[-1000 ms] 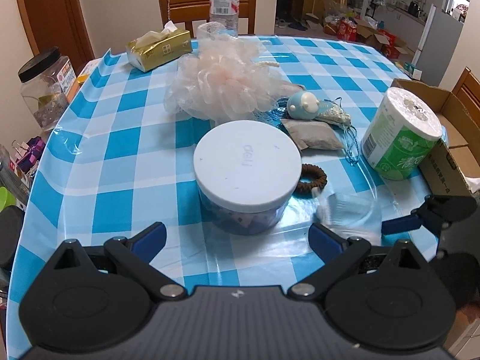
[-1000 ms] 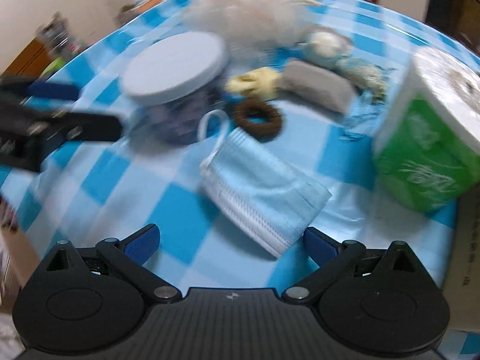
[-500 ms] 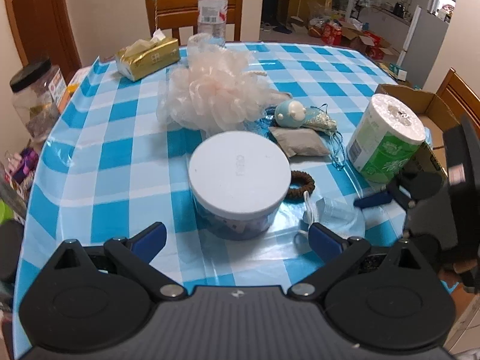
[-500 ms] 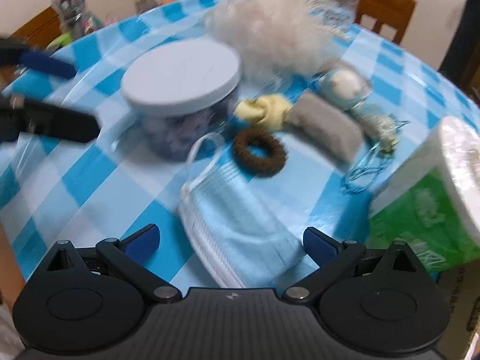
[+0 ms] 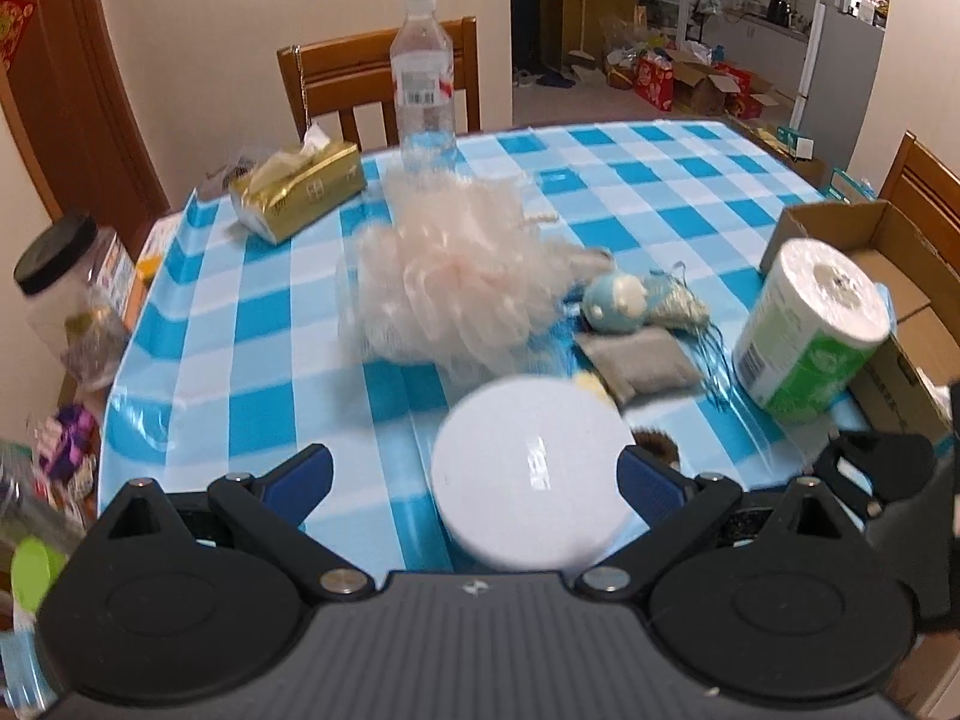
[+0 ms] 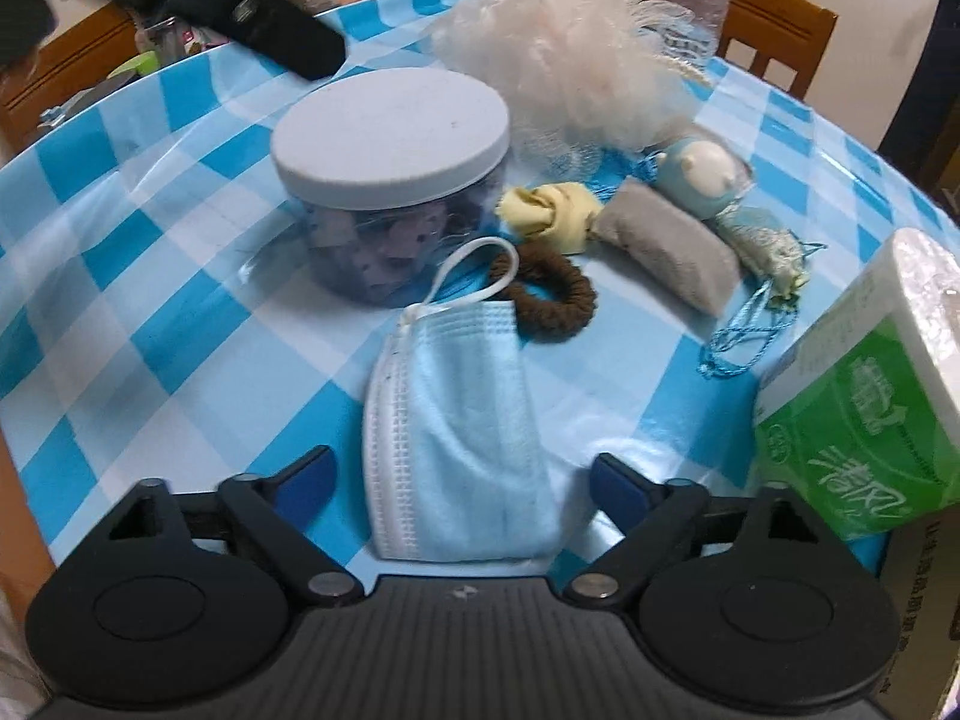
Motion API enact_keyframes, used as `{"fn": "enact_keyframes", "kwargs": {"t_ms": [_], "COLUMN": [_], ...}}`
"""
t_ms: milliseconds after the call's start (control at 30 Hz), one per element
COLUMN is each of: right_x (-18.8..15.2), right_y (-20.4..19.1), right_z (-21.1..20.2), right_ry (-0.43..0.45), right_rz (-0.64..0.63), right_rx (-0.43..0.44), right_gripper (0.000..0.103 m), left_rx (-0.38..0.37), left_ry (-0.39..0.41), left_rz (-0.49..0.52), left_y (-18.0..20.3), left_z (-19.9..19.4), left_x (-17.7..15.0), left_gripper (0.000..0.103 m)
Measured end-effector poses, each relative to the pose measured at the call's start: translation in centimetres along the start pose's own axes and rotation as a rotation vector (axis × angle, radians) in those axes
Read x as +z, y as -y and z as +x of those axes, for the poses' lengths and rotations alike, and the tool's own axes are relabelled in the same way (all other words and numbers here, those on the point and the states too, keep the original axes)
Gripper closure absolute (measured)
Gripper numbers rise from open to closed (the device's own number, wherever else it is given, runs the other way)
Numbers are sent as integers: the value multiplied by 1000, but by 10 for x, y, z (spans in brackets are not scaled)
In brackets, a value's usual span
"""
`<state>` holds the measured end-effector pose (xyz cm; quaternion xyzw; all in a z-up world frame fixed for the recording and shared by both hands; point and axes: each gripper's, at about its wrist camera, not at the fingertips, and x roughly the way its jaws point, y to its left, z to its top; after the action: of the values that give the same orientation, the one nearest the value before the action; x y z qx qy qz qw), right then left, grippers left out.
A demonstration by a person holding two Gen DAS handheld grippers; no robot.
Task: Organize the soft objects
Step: 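Lower the right tool and grasp the second blue mask at its middle, then lower the left tool onto the pink mesh bath pouf and grasp it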
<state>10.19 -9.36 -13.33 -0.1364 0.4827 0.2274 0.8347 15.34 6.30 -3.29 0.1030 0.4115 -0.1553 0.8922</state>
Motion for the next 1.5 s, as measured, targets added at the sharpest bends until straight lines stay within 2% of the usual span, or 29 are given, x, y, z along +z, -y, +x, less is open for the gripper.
{"fn": "enact_keyframes", "kwargs": {"t_ms": [100, 200, 267, 433, 633, 733, 900, 1167, 1233, 1300, 1500], "right_x": [-1, 0, 1, 2, 3, 4, 4, 4, 5, 5, 5], "right_y": [2, 3, 3, 4, 6, 7, 8, 10, 10, 10, 10], "right_z": [-2, -5, -7, -6, -5, -5, -5, -5, -6, -5, -7], "right_ry": [11, 21, 24, 21, 11, 8, 4, 6, 7, 7, 3], "right_rz": [6, 25, 33, 43, 53, 54, 60, 81, 80, 81, 76], "right_rx": [-17, -32, -41, -46, -32, -27, -22, -13, -13, -13, -22], "right_gripper": [23, 36, 50, 52, 52, 52, 52, 51, 51, 51, 53], "left_rx": [-10, -15, -13, 12, -30, -44, -49, -95, -105, -111, -101], "left_ry": [9, 16, 27, 50, 60, 32, -49, -67, -70, -74, -51], "left_rz": [15, 23, 32, 59, 48, 29, 9, 16, 19, 12, 65], "left_y": [-2, -5, -6, -13, -24, -29, -36, -33, -32, -32, -26], "left_z": [7, 16, 22, 43, 80, 106, 145, 155, 157, 157, 144], "left_x": [14, 28, 36, 61, 90, 100, 100, 101, 102, 102, 102], "left_gripper": [3, 2, 2, 2, 2, 2, 2, 3, 5, 13, 42]}}
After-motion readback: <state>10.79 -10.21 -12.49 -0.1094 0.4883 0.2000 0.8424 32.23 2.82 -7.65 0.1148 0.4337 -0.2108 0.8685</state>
